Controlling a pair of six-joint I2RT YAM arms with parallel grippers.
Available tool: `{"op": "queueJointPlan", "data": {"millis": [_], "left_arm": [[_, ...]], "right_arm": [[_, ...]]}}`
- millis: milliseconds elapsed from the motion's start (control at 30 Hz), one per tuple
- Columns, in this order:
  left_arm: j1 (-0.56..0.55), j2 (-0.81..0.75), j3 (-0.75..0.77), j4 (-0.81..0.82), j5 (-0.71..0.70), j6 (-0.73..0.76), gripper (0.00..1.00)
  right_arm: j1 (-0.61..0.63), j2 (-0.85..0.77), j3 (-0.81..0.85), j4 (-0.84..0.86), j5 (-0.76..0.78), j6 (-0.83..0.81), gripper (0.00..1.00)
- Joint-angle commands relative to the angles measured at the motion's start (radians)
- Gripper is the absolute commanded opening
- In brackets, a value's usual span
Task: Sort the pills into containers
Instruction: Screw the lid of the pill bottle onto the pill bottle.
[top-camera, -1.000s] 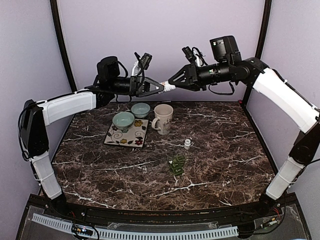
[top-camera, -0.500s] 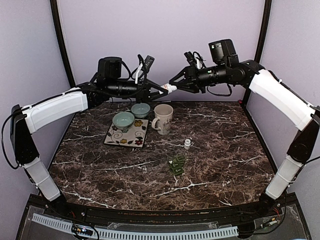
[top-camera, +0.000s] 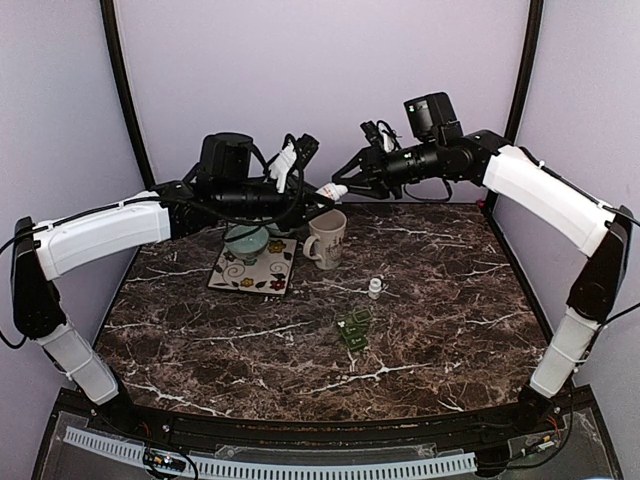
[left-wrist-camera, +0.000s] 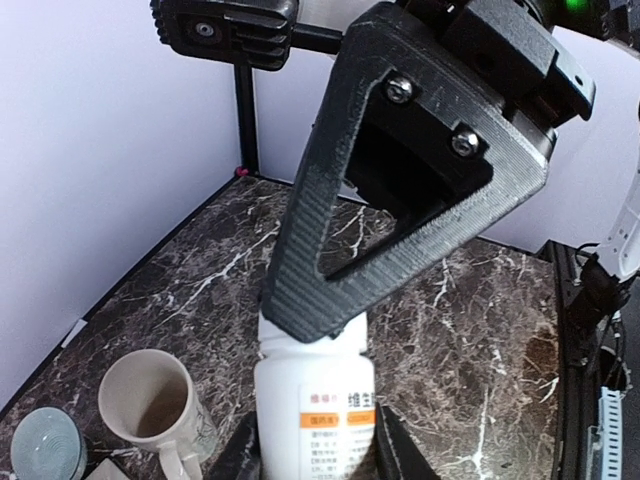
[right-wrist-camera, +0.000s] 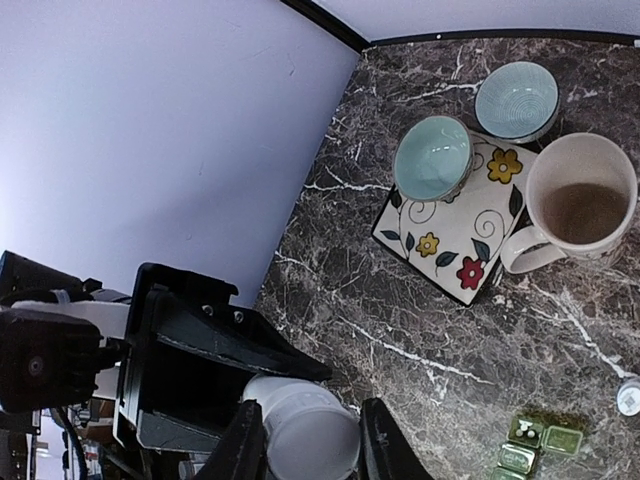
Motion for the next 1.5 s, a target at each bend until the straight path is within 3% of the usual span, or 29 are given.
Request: {"op": "queueJointPlan", "data": {"millis": [0,433,767,1067,1233,1467], "left_arm": [[-0.151,-0.04,-0.042,0.313,-0.027,0.131,0.0],[-0.324,-0.027,-0.17,0.628,-0.562,0.477,0.0],[-0.419,0.072,-0.217,0.93,-0.768,0.796,0.0],[-0.42,0.029,-0.291,0.96,-0.787,0.744,0.0],[-0.402,-0.037,-0.349,0.903,-0.771,0.646,0.0],[-0.363,-0.121,-0.417,0.835,-0.744,0.53,0.0]], "right_arm": [[0.086,0.061,-0.023,0.152,-0.187,0.04,0.0],[0.079,0.067,-0.033,0.142,-0.172,0.047,0.0],[0.079,0.062,-0.04,0.122,-0.146,0.047,0.0],[0.066,0.043,-0.036,0.121,-0.122,0.04,0.0],[0.051,0.01,-0.042,0.146,-0.105,0.02,0.25],[0.029,-0.034,-0.056,0.168,-0.088,-0.003,0.41]]}}
